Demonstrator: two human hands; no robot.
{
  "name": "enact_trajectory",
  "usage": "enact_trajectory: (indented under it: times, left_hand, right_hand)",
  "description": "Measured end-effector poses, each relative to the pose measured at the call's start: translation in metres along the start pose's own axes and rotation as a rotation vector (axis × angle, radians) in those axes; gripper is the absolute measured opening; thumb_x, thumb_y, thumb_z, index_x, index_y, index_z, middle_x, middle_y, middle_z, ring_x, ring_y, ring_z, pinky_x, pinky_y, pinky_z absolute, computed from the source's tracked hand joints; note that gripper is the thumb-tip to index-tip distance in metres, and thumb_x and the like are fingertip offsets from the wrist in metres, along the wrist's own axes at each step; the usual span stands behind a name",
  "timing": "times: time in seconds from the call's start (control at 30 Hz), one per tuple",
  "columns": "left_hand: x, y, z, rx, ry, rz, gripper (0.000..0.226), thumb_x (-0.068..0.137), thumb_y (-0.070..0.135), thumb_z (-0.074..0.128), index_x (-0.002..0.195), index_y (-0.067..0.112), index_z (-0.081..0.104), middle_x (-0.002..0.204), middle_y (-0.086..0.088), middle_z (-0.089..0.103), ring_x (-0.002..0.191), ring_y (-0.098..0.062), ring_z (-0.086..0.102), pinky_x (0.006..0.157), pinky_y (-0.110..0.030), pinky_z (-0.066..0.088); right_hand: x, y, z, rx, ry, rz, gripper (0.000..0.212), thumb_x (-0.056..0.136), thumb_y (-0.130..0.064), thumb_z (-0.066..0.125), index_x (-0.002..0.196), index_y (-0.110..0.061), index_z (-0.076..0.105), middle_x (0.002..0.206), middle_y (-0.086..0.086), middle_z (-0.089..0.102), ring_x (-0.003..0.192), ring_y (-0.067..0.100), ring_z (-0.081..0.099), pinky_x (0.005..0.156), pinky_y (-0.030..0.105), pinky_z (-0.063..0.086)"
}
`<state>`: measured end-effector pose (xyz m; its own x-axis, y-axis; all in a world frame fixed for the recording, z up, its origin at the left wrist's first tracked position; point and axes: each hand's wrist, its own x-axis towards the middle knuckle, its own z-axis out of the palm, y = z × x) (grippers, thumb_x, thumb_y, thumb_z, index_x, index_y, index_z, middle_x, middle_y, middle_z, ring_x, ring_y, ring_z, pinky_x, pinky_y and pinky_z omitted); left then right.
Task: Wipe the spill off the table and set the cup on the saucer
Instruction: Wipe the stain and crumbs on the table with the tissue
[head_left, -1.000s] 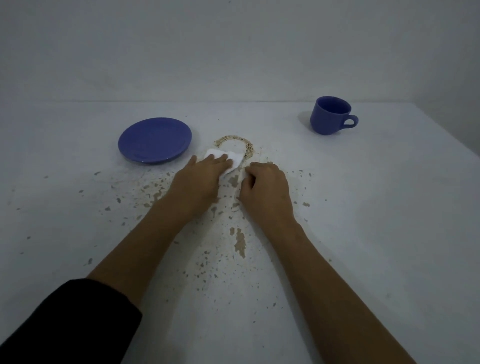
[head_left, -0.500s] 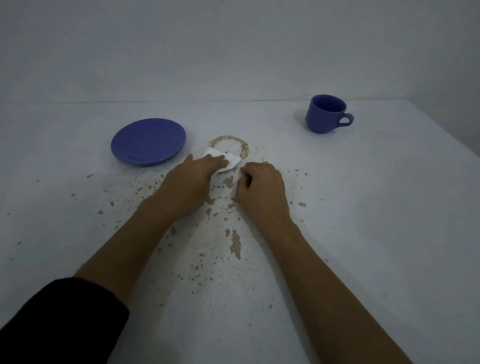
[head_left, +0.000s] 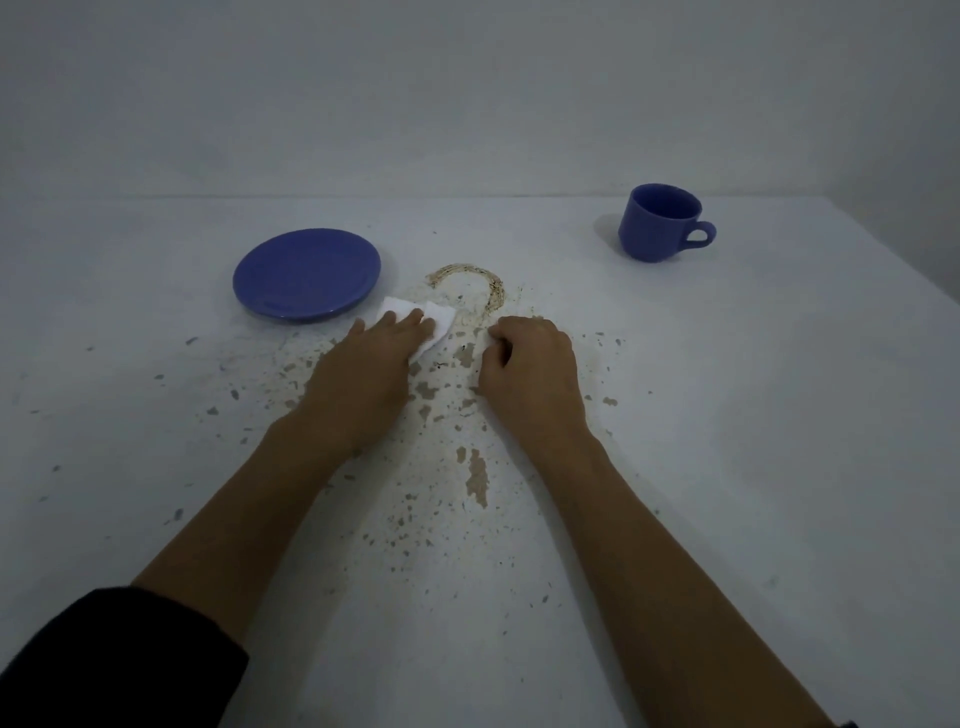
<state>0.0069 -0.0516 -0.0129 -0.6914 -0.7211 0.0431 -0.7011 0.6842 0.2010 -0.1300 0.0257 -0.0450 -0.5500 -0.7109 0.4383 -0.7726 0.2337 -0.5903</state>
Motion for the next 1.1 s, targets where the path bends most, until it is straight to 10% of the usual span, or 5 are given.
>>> enact_trajectory:
  times: [0.3,0.83,1.1]
  left_hand:
    - [0.020,0.046,0.029,0.069,0.051,-0.064,0.064,0.091,0.018,0.046,0.147,0.006,0.017,0.157,-0.014,0.019,0.142,-0.035,0.018,0.117,-0.048,0.019]
    - [0.079,0.021,0.012,-0.035,0.060,0.037,0.034,0.093,0.004,0.036,0.126,0.002,0.046,0.126,-0.018,0.052,0.111,-0.034,0.049,0.095,-0.044,0.040]
    - [0.066,0.010,0.011,-0.053,0.040,0.091,0.050,0.093,-0.002,0.036,0.142,0.009,0.034,0.144,-0.015,0.042,0.127,-0.032,0.044,0.106,-0.041,0.033]
  right_hand:
    - [0.002,-0.002,-0.003,0.044,0.036,0.093,0.024,0.086,-0.009,0.048,0.074,-0.004,0.069,0.070,0.009,0.068,0.068,0.021,0.060,0.075,0.034,0.053]
    - [0.001,-0.005,-0.009,0.078,0.045,0.075,0.022,0.082,-0.001,0.049,0.077,0.009,0.068,0.074,0.023,0.069,0.071,0.031,0.063,0.075,0.041,0.052]
    - [0.000,-0.006,-0.013,0.078,0.047,0.087,0.022,0.085,-0.001,0.051,0.082,0.010,0.069,0.080,0.024,0.071,0.077,0.033,0.065,0.077,0.038,0.052]
